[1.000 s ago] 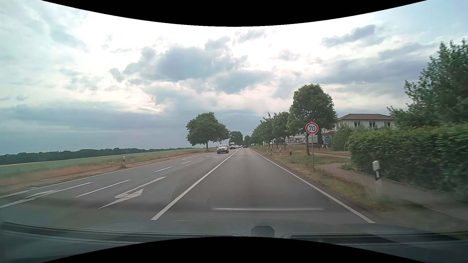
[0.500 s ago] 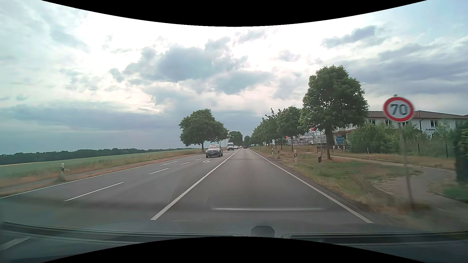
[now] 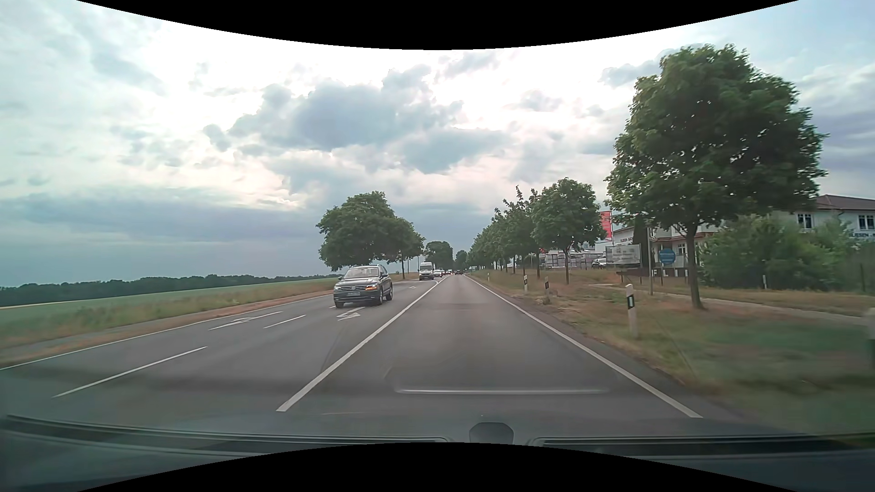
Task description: Follow the waypoints while adhering to traffic rules and regulations
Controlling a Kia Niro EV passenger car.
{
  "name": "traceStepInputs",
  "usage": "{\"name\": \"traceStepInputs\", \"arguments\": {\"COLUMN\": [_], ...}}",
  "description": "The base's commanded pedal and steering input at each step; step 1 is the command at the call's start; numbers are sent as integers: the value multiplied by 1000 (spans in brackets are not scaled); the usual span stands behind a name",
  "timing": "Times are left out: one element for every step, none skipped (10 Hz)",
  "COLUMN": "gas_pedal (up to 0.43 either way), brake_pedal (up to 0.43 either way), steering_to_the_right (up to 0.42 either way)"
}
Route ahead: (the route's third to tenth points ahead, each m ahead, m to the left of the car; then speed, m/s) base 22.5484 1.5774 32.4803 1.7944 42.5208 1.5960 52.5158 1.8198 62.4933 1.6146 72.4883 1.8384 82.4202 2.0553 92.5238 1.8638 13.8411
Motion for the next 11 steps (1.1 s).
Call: {"name": "traceStepInputs", "arguments": {"gas_pedal": [0,0,0,0,197,260,280,311,370,390,409], "brake_pedal": [0,0,0,0,0,0,0,0,0,0,0], "steering_to_the_right": [-2,-2,-2,-1,-1,-1,-1,-1,-1,-1,-1]}}
